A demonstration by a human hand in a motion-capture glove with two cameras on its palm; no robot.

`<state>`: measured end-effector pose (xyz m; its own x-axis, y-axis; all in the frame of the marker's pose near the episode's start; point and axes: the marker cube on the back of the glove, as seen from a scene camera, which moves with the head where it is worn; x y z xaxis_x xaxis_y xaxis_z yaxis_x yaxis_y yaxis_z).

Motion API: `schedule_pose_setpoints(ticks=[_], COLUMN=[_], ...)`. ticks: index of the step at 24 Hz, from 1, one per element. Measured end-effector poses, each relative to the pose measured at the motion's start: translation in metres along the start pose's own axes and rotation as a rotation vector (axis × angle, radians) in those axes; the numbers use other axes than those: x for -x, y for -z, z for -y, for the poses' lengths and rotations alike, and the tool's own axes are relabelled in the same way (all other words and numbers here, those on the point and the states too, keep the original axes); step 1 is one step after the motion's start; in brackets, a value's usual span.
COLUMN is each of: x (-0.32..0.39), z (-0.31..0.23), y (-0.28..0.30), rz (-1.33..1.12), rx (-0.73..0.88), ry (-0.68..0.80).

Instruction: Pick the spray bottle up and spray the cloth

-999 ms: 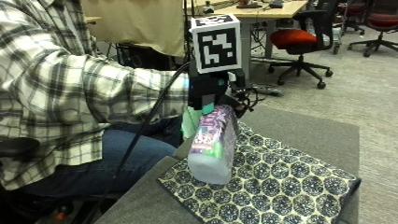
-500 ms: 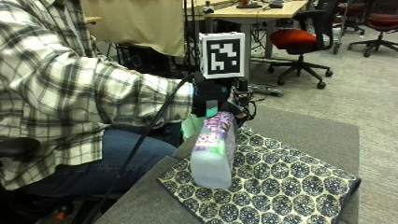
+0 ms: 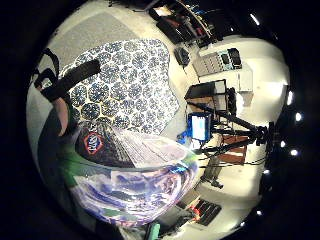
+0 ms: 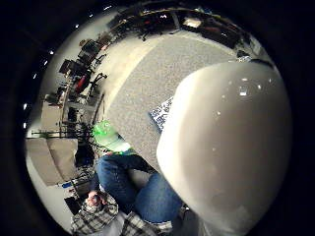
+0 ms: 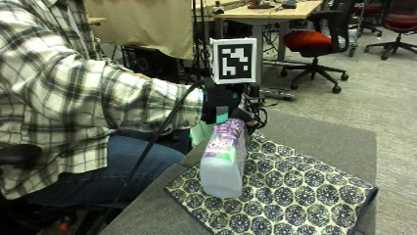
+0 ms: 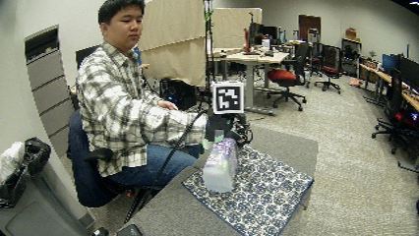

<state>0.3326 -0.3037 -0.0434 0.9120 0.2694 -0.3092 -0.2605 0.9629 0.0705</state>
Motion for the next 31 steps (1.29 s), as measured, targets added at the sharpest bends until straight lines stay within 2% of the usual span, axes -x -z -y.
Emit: schedule_pose_setpoints(ticks=[7, 19, 26, 31], x=[-0.002, -0.009, 0.006, 0.026], z=[0.0, -0.003, -0.006, -0.003], y=[0.01, 0.04, 0.06, 0.078], rz=[0.114, 0.522, 0.834, 1.067], rx=[-0.035, -0.148, -0.264, -0.354], ry=[-0.05, -0.138, -0.106, -0.025])
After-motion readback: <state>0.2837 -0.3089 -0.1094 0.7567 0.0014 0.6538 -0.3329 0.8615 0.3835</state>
